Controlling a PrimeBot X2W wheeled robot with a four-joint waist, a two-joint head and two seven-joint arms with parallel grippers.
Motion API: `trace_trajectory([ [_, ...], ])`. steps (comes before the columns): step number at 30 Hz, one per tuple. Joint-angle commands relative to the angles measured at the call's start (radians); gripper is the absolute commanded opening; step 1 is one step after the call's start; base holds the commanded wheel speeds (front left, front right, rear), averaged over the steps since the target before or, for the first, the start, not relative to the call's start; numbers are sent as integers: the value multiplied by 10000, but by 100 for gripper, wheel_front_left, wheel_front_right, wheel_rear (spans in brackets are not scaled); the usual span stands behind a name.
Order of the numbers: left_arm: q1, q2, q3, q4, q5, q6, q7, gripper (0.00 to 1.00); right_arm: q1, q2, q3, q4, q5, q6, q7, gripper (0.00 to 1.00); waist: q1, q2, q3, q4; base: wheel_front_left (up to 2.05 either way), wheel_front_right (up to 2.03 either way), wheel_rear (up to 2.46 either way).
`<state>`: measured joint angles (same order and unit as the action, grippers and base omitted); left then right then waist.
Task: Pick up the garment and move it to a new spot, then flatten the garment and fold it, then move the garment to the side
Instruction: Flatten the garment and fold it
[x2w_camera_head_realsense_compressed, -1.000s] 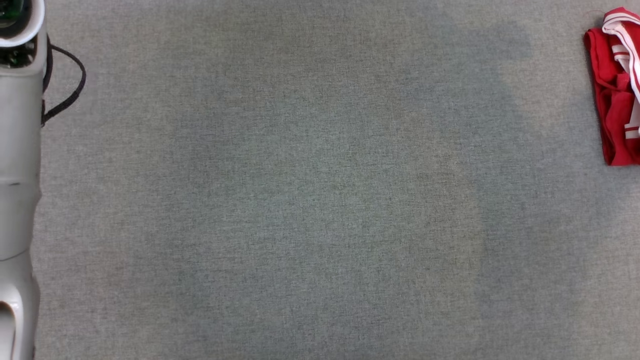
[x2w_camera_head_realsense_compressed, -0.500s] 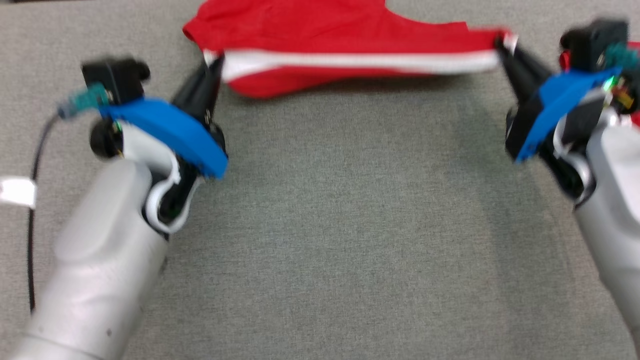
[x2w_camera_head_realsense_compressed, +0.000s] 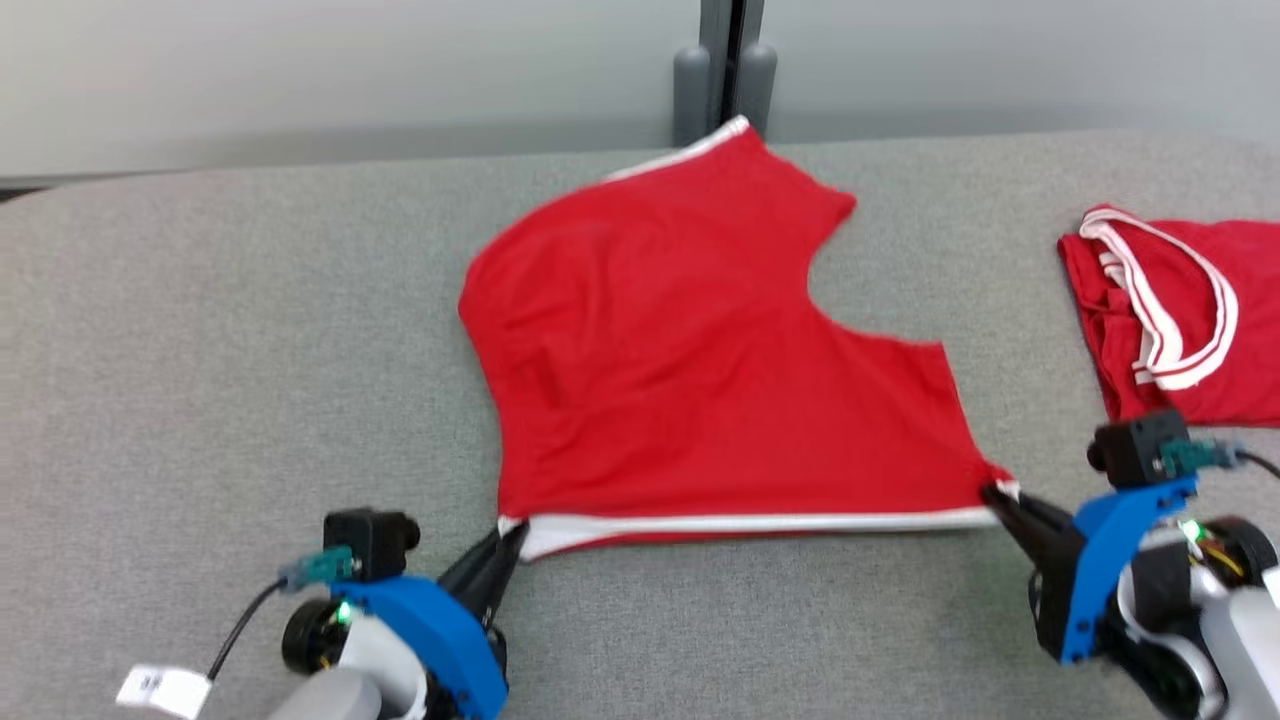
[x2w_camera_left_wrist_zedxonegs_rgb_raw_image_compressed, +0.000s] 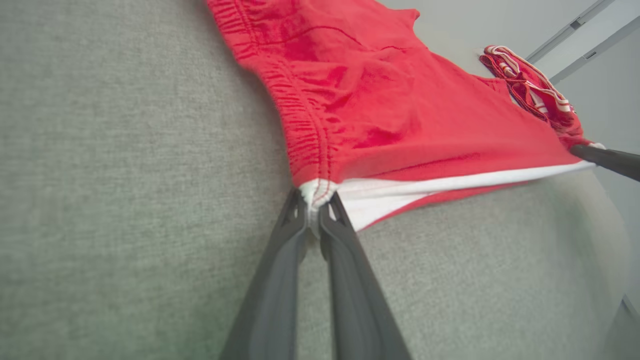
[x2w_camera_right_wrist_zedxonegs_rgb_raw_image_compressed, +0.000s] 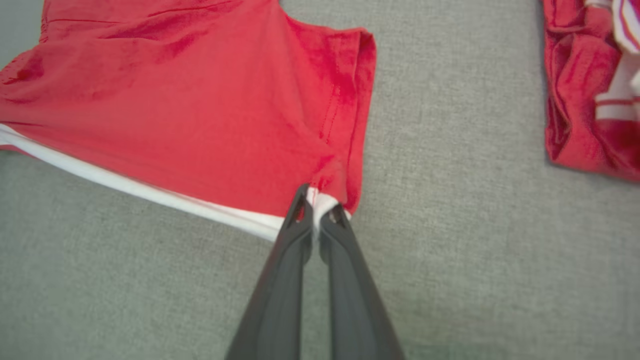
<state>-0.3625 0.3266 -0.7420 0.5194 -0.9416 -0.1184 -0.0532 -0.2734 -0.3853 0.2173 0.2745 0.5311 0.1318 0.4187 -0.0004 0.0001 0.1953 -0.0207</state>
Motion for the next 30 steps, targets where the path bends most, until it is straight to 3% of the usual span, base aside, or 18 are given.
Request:
trace_trajectory([
  [1,457,453,19,-380,54,284,67,0,732,28,-479,-624,-192,-21,508,0,4,-1,-370,82,0,0,0],
  [5,1622,1113,144,-2144,-303,789,339,0,2461,521,-1603,-2603,-447,-21,2269,0,4,-1,-459,105,0,0,0],
  [6,1622,1113,144,-2144,-303,789,339,0,2461,521,-1603,-2603,-447,-21,2269,0,4,-1,-459,105,0,0,0],
  [12,3228,2267,198,-5155,-730,1967,1200,0,4433,1707,-3130,-5736,-1143,-18,4499,0,4,-1,-365,53,0,0,0],
  [16,3817,2903,143,-6725,-963,2646,1957,0,4926,2106,-3678,-7397,-1552,-18,5560,0,4,-1,-218,36,0,0,0],
  [22,3050,3156,455,-7877,-1066,2738,2473,0,3615,1428,-3565,-8188,-1876,-15,5917,0,4,-1,108,137,0,0,0],
  [30,679,2600,925,-7080,-1673,2391,3606,0,4,-71,-2107,-6592,-1512,-11,5468,0,4,-1,682,387,0,0,0],
])
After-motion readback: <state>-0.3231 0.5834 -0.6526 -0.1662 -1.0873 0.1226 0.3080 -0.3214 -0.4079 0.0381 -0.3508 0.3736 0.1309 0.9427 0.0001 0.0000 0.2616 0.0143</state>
